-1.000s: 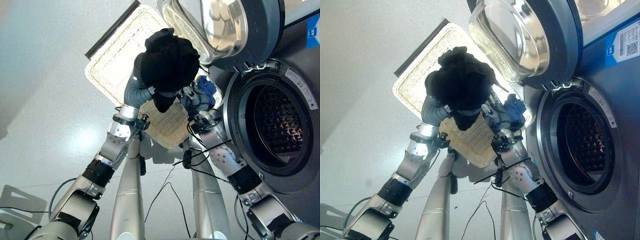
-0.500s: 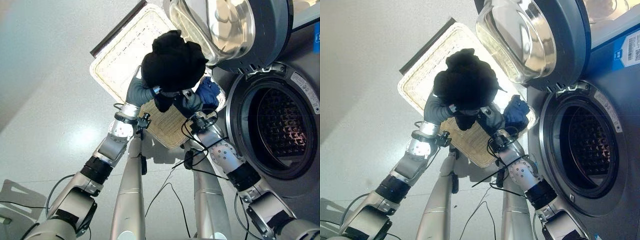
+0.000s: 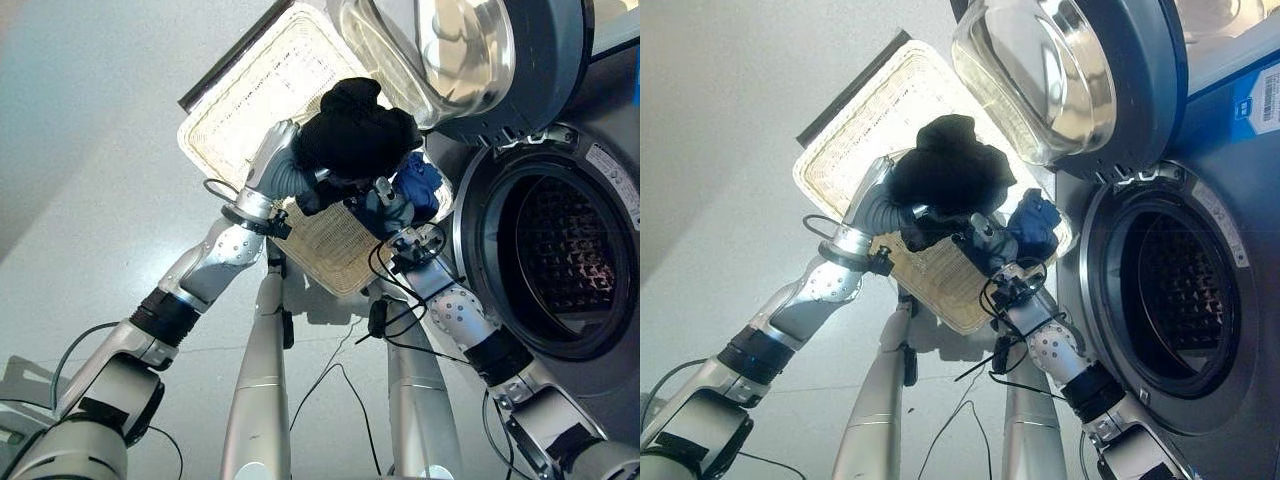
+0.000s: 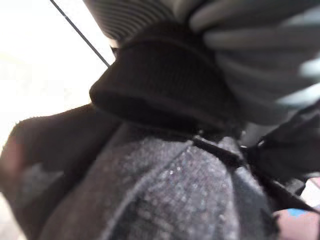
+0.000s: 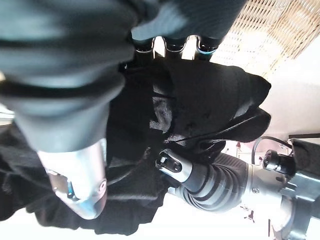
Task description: Put the clothes into the washing machine.
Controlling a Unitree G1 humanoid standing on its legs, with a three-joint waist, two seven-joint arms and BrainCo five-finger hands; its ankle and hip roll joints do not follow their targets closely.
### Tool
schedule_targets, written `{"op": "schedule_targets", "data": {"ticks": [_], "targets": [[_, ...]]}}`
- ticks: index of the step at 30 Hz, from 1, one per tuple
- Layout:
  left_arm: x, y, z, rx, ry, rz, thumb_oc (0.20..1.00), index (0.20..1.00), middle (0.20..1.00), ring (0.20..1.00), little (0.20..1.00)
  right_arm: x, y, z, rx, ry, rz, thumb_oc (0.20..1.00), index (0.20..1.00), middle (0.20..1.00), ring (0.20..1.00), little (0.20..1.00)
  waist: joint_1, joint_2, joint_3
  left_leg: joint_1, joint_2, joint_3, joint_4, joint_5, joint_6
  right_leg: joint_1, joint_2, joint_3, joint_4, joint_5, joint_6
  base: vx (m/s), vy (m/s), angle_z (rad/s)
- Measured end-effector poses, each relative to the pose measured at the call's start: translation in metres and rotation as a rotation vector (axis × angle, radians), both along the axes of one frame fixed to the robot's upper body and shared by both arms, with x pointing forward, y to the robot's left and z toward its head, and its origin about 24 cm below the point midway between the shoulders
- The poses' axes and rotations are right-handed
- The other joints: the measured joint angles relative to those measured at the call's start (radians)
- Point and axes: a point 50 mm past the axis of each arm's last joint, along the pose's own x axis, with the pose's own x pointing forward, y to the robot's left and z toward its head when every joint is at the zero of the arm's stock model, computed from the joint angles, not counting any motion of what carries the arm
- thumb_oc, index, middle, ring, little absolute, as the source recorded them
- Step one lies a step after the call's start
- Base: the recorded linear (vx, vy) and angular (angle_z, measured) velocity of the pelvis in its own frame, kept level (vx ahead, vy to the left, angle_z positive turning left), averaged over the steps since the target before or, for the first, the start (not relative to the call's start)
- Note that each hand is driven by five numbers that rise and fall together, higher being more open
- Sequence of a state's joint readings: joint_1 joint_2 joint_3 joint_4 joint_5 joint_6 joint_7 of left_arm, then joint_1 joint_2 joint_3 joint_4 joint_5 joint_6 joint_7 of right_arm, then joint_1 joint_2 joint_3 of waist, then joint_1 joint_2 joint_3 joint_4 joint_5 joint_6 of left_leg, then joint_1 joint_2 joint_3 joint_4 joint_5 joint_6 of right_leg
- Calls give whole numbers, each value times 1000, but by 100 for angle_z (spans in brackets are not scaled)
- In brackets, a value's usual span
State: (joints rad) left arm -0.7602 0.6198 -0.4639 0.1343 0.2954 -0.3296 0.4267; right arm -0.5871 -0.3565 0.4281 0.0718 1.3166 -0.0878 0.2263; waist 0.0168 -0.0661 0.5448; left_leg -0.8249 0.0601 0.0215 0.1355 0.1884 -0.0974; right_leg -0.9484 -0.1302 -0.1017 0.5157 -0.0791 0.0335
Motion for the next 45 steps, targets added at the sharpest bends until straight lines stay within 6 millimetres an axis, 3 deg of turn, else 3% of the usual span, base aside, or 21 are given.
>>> {"op": "schedule_targets", "data": {"ticks": [14, 31, 33, 34, 35, 45], "targets": [[4, 0, 0, -2, 8, 54, 200, 200, 200, 200, 200, -1, -2, 2, 9, -22, -18, 1000, 1000, 1000, 1000, 1000, 0, 0, 0, -7, 1, 3, -5, 0, 0, -9, 0, 0, -5, -2, 4, 0, 0, 0], [1, -23, 17, 382, -34, -43, 200, 200, 200, 200, 200, -2, -10, -5, 13, -8, -43, 1000, 1000, 1000, 1000, 1000, -5, 0, 0, -11, 3, 8, -5, 0, 0, -15, 2, 2, -6, 2, -3, 0, 0, 0], [1, -24, 17, 410, -28, -49, 200, 200, 200, 200, 200, -2, -12, -6, 20, -5, -47, 693, 693, 693, 693, 693, -6, 0, 0, -11, 4, 9, -5, 0, 0, -15, 3, 2, -8, 3, -5, 0, 0, 0], [1, -25, 18, 416, -28, -49, 200, 200, 200, 200, 200, -2, -12, -6, 23, -4, -49, 344, 344, 344, 344, 344, -6, 0, 0, -11, 4, 9, -5, 0, 0, -15, 3, 2, -8, 4, -5, 0, 0, 0], [1, -25, 19, 422, -28, -50, 200, 200, 200, 200, 200, -2, -13, -6, 25, -3, -50, 200, 200, 200, 200, 200, -6, 0, 0, -11, 4, 9, -5, 0, 0, -15, 3, 2, -8, 4, -5, 0, 0, 0], [-3, -32, 23, 497, -59, -68, 200, 200, 200, 200, 200, -4, -18, -13, 57, 18, -77, 200, 200, 200, 200, 200, -7, 0, 0, -11, 4, 12, -5, 0, 0, -15, 2, 4, -15, 5, -6, 0, 0, 0]]}}
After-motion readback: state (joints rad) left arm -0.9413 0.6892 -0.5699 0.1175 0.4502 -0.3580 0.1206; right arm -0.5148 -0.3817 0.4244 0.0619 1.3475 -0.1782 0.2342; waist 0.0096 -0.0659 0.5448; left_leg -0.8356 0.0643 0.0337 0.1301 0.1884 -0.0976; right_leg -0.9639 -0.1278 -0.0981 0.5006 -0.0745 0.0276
